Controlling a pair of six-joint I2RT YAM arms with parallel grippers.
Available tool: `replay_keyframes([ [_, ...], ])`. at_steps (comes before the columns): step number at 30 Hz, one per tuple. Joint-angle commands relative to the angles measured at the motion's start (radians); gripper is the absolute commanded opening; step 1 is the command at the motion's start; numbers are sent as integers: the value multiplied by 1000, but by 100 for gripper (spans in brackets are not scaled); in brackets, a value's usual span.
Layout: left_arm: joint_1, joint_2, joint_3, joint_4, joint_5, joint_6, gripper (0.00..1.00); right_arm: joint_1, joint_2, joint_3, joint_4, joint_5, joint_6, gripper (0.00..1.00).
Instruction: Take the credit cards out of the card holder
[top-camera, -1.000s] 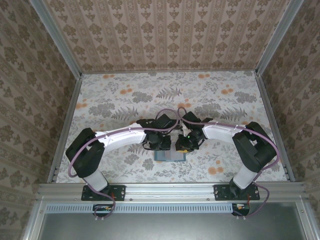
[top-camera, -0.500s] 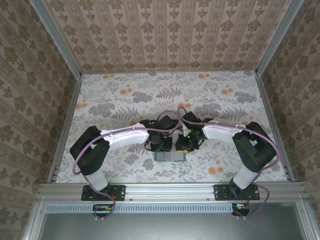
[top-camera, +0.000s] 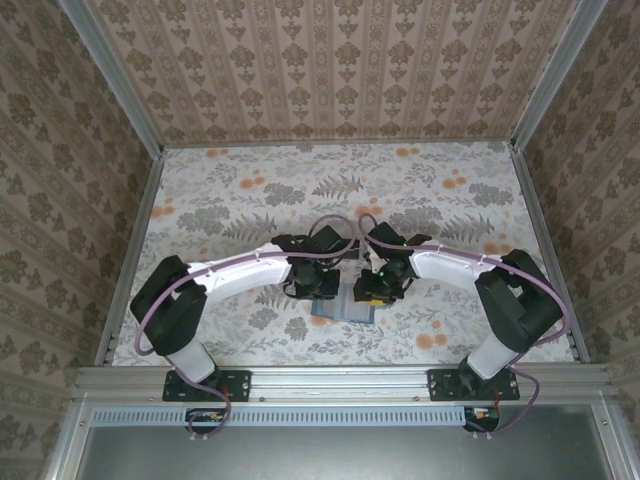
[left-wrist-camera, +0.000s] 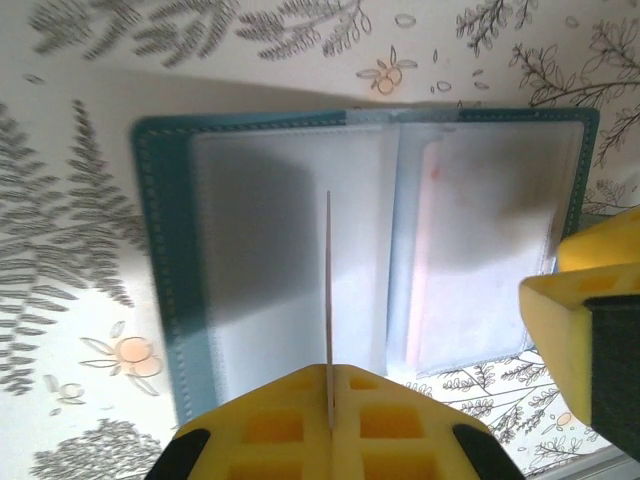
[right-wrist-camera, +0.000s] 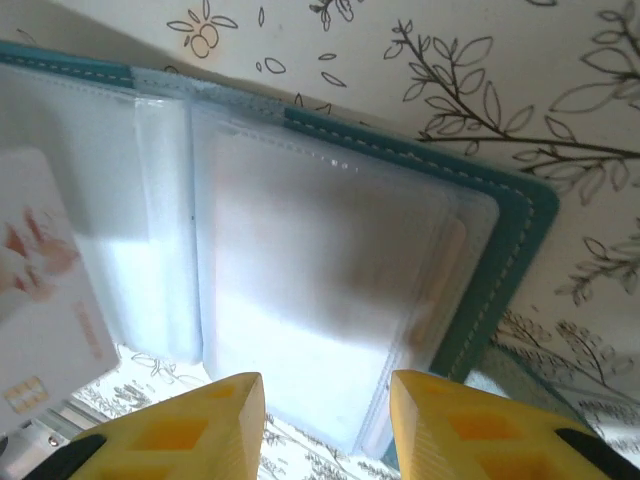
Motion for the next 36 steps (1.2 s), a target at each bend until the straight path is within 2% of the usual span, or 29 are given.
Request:
replay_keyframes([
  [1, 24, -41, 46, -93, -27, 95, 0, -4, -53, 43, -74, 28, -21, 41],
  [5, 36, -45, 97, -149, -41, 238, 0, -18, -80, 51, -102, 32, -35, 41],
  [13, 37, 2, 242, -281, -40, 722, 0, -82, -137, 48, -165, 54, -78, 41],
  [17, 29, 17, 266, -292, -38, 969, 0, -109, -165, 45, -190, 63, -95, 41],
  [22, 72, 64, 321, -297, -47, 1237, 0, -134, -202, 37, -221, 74, -112, 41],
  [28, 120, 152, 470, -376, 52, 1476, 0, -157, -261, 17, -246, 87, -121, 41],
  [31, 124, 197, 538, -418, 40, 1590, 0, -169, -283, 10, -258, 92, -125, 41],
  [36, 155, 292, 702, -501, 8, 1688, 0, -175, -318, 7, -280, 99, -122, 41],
])
